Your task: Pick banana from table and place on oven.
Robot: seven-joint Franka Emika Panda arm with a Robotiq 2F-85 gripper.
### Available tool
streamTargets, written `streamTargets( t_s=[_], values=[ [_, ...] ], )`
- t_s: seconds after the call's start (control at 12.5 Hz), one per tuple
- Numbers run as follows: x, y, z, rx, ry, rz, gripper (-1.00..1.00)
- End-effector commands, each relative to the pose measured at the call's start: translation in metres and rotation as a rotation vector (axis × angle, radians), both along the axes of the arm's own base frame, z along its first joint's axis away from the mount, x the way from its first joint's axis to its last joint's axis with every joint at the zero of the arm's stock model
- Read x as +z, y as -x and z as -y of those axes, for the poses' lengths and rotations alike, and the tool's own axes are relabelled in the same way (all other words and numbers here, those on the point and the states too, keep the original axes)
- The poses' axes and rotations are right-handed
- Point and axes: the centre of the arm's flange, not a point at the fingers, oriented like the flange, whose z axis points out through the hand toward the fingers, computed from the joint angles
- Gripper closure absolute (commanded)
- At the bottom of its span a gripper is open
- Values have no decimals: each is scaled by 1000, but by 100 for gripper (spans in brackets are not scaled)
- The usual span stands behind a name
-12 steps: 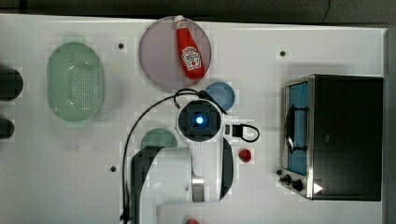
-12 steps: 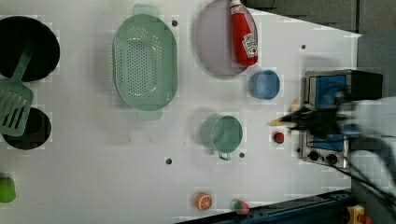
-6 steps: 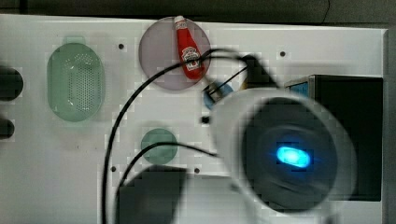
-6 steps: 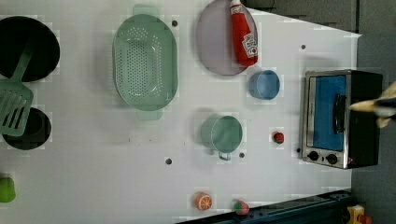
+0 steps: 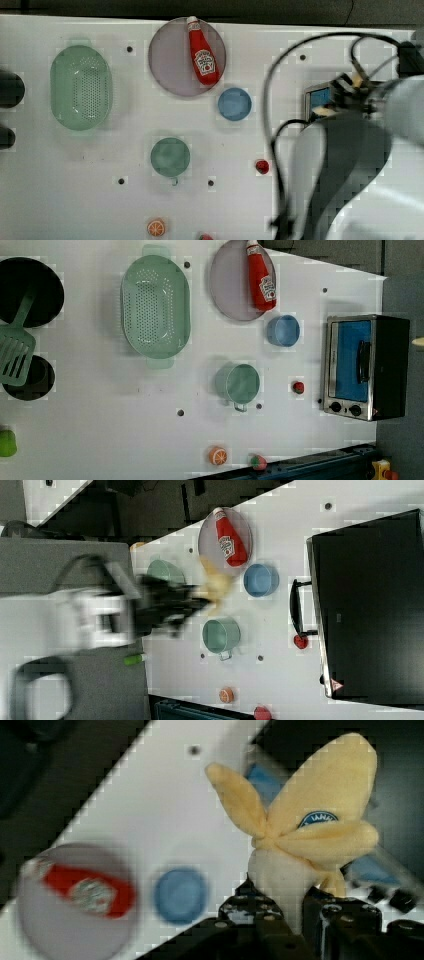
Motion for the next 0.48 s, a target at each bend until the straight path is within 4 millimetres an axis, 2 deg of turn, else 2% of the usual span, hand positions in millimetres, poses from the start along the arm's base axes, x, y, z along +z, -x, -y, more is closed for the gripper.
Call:
streamTargets(
  t_s=[0.08, 0.32, 0.48],
  values=[
    [-54, 13, 75, 198, 54, -100, 58],
    [-92, 22, 129, 285, 113, -144, 58],
    [-116, 28, 145, 287, 99, -185, 58]
  ],
)
